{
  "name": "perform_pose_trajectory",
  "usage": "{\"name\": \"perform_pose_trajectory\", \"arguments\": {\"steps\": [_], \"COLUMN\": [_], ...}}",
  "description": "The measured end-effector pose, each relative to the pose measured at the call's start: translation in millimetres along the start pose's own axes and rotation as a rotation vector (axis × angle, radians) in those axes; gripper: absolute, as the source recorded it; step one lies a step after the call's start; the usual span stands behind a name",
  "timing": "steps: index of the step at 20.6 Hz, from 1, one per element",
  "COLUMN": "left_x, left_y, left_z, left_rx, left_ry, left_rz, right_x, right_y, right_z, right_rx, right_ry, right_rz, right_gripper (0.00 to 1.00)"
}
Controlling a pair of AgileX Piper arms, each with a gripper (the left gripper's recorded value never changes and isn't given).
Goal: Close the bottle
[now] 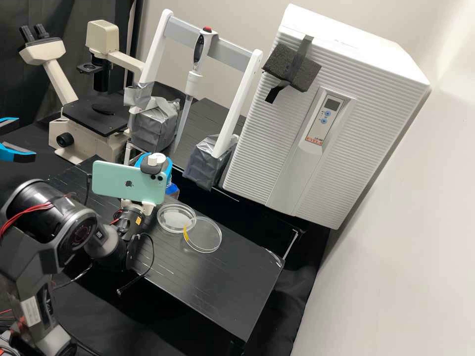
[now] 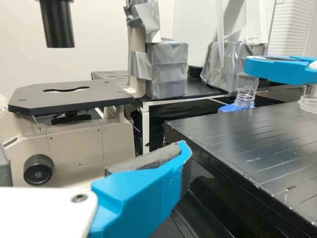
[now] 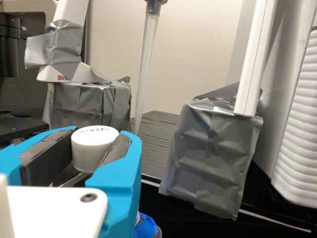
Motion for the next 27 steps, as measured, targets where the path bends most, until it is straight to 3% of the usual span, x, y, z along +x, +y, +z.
{"name": "perform_pose_trajectory", "arguments": {"steps": [10,16,27], "left_x": [0.5,0.9,1.1], "left_y": [0.3,0.1,0.0], "left_z": [0.3,1.1,1.5], "left_rx": [-0.004,-0.004,-0.004], "left_ry": [0.002,-0.003,-0.005], "left_rz": [0.005,0.003,0.003], "right_x": [15.1,17.0,21.0], "right_y": [-7.5,-15.6,-15.9], "right_z": [13.3,24.1,24.0], "right_rx": [0.025,0.038,0.026], "right_ry": [-0.036,-0.088,-0.082], "right_rz": [-0.013,-0.036,-0.032], "right_gripper": [0.00,0.00,0.00]}}
